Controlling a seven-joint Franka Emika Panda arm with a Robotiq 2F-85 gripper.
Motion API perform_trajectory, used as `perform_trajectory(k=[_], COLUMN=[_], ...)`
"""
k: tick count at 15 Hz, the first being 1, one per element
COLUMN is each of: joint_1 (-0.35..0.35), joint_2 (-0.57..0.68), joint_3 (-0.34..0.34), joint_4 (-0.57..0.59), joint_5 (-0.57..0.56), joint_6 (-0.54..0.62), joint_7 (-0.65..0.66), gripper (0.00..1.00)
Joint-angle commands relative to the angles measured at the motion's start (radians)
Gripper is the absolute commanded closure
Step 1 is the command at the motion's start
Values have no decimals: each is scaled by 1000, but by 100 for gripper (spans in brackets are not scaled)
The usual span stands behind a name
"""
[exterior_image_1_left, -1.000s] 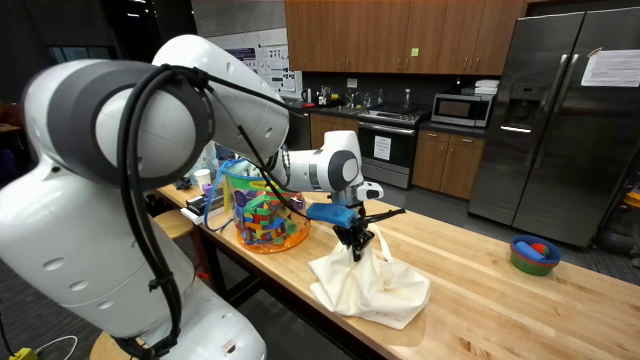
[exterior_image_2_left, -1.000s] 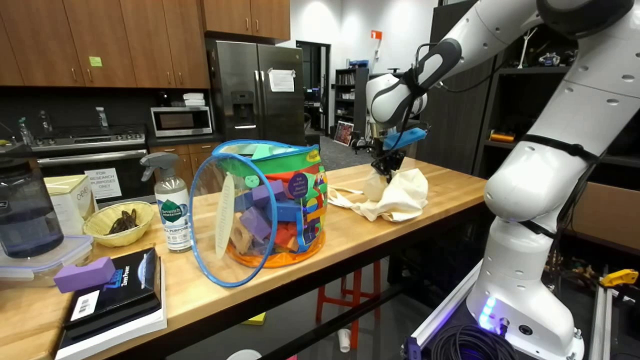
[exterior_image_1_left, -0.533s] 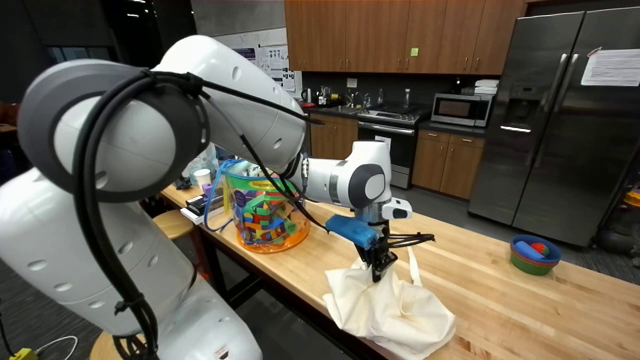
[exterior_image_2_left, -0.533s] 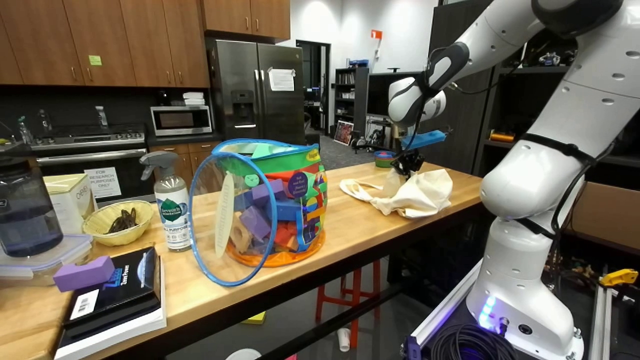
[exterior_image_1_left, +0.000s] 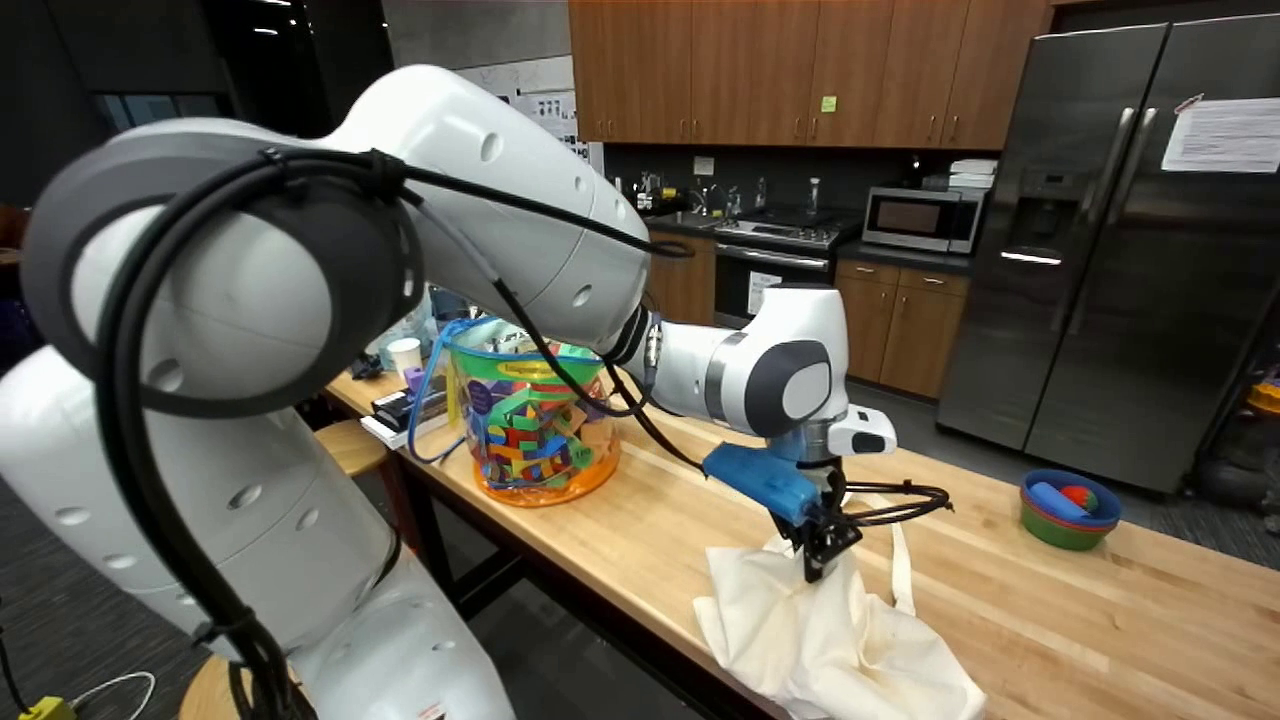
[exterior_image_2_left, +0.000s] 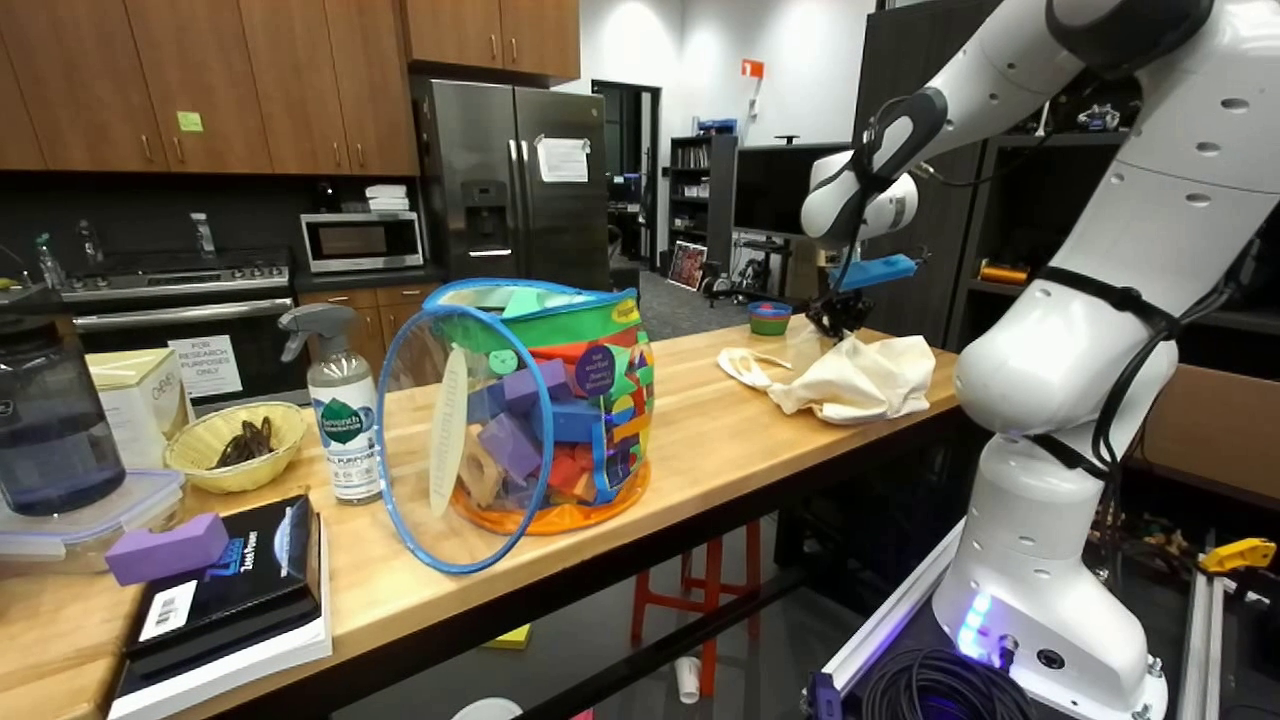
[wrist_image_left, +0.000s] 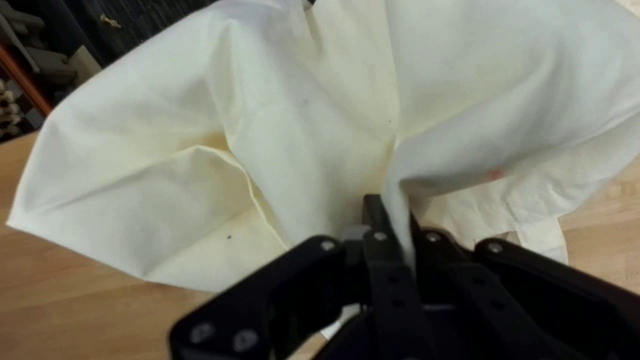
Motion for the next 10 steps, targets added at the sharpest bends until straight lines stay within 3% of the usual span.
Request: perform_trajectory(k=[1, 10], joint_1=[23, 125], joint_2=[101, 349], joint_3=[14, 54], joint_4=[127, 466], joint_5=[-11, 48], joint_6=[26, 54], joint_7=[-43, -175], gripper=[99, 99])
